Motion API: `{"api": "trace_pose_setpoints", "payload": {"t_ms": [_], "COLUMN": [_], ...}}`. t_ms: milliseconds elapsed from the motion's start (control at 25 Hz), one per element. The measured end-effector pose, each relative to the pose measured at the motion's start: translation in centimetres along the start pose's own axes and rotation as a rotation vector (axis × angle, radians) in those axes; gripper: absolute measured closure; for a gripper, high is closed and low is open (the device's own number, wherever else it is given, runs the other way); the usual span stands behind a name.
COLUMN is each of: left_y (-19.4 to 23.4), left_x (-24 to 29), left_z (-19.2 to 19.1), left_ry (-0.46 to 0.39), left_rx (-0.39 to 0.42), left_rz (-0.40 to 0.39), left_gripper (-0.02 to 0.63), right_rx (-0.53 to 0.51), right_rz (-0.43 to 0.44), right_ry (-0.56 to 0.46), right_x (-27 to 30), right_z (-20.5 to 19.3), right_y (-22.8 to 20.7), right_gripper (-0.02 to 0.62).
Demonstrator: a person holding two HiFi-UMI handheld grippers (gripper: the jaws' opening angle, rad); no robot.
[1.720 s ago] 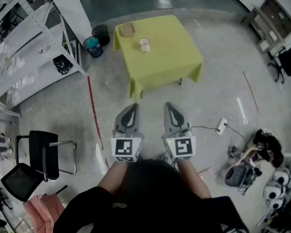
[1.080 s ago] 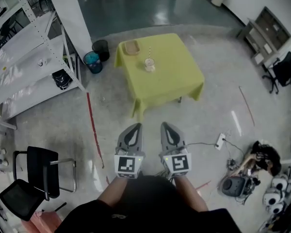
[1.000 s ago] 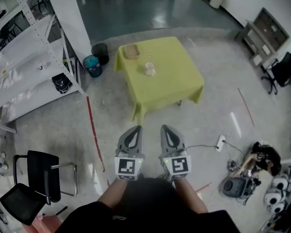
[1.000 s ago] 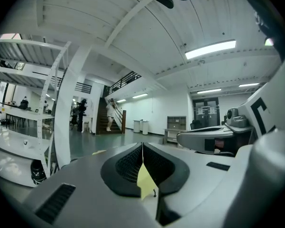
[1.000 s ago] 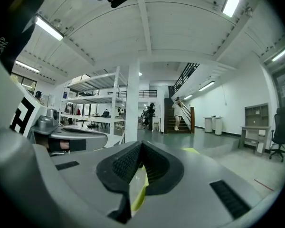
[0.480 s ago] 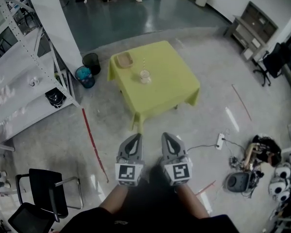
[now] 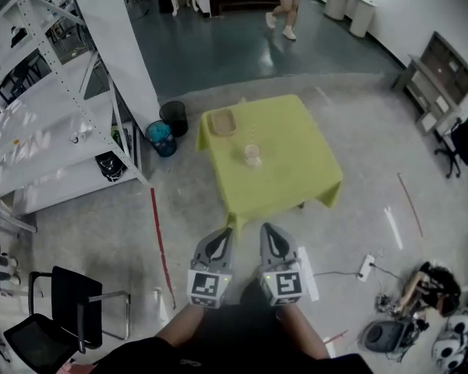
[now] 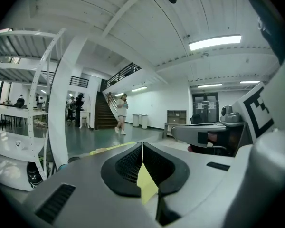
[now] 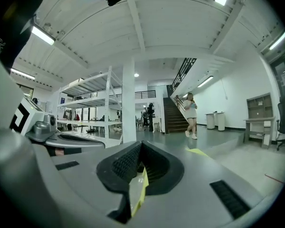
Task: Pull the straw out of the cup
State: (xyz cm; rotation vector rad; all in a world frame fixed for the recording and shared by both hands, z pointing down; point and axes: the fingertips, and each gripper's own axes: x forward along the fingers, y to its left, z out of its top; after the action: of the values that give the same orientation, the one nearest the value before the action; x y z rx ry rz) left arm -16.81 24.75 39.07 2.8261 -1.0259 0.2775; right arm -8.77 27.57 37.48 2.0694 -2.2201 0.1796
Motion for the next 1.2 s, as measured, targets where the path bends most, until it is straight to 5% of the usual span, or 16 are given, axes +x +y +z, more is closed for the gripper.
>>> {"api": "trace_pose_setpoints", "payload": {"t_ms": [760,1200], "left_y": [-4.2,4.1], "left_x": [15.9,21.9], "left_z": [1.2,-0.1], "left_ry": [0.121,0.147], "left_rx": [0.051,0.022], "left_rz": [-0.013,-0.024], "left_gripper": [0.56,0.56], "right_rx": [0.11,0.063], "right_rz": [0.022,0.009], "right_ry": [0.034,0.118], "right_x": [6.2,15.4], "right_z": [-1.9,-3.8], "right_y": [-16.1,-16.7], "right_gripper": [0.578,0.578]}}
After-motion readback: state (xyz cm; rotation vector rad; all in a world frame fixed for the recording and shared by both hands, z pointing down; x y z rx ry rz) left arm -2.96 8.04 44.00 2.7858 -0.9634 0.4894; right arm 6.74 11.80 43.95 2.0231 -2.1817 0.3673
